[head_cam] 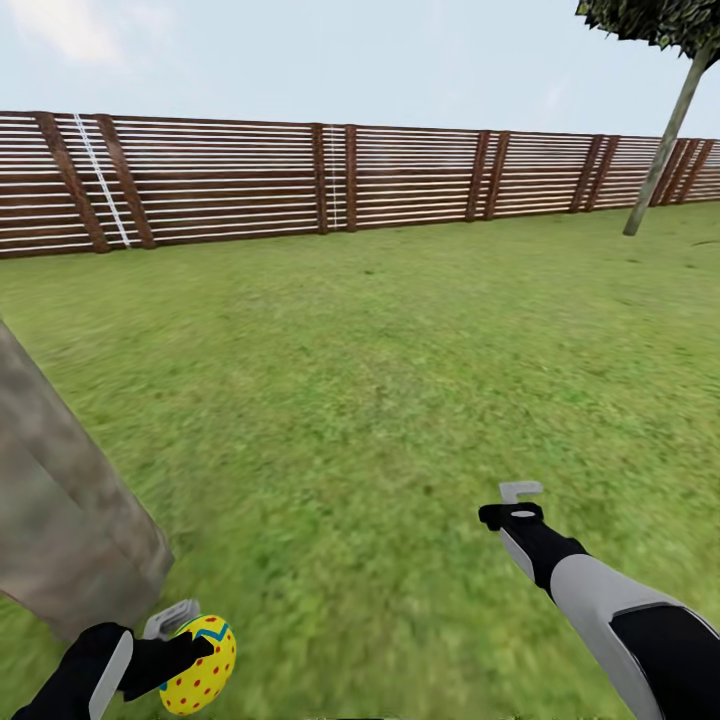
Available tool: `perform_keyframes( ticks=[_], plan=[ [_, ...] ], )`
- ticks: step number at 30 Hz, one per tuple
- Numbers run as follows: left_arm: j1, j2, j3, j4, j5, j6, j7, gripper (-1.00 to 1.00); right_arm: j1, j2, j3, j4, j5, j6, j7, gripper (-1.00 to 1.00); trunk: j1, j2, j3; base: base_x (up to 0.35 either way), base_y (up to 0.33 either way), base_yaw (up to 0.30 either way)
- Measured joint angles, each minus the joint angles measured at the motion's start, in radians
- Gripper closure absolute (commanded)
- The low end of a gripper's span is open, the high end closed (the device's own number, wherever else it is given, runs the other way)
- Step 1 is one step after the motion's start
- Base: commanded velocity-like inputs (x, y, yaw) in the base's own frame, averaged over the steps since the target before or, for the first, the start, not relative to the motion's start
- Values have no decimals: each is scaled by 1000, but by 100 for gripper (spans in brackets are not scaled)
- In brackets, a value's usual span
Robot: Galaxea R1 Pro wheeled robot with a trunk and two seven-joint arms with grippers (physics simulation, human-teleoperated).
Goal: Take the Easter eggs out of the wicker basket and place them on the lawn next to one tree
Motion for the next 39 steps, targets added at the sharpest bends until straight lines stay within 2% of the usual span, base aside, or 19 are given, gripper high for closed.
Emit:
perform_keyframes(
  ticks=[20,26,30,33,39],
  plan=[
    [0,0,0,0,0,0,-1,100,0,-1,-1,-2,-1,1,0,-100,9,-5,-77,0,0,0],
    [0,0,0,-1,0,0,-3,100,0,-2,-1,-61,0,2,1,-100,12,-6,-101,0,0,0],
    [0,-1,-1,-1,0,0,-2,100,0,-17,-6,-117,-2,7,1,-100,13,-7,-116,0,0,0],
    [0,-14,0,-3,2,0,-1,100,0,-17,-3,-125,-2,6,1,-100,15,-8,-128,0,0,0],
    [0,-18,0,-2,0,0,0,100,0,-18,-2,-127,0,5,0,-100,18,-9,-151,0,0,0]
  ],
)
